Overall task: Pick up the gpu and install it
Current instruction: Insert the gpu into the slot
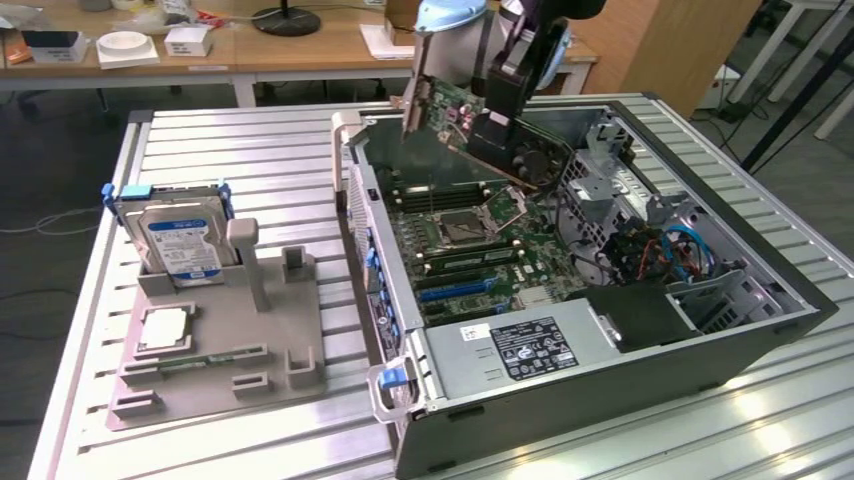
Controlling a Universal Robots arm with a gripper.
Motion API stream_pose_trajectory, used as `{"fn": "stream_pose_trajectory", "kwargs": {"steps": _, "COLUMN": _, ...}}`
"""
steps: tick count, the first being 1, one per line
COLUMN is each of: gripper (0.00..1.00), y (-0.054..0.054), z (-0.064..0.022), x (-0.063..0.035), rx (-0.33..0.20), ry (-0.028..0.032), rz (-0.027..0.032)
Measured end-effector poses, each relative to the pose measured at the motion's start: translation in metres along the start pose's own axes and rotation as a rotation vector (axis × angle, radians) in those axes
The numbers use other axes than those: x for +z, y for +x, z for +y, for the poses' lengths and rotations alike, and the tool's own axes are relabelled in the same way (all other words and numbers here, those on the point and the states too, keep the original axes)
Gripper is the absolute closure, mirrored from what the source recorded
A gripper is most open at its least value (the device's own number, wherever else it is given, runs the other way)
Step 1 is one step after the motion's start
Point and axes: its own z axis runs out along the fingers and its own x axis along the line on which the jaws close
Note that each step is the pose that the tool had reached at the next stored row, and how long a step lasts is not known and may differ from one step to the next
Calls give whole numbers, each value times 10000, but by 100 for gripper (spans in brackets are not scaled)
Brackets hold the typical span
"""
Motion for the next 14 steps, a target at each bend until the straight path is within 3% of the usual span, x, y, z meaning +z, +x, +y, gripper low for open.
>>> {"fn": "stream_pose_trajectory", "kwargs": {"steps": 14, "gripper": 74, "y": 0, "z": 0, "x": 1, "rx": -1457, "ry": -28, "rz": 136}}
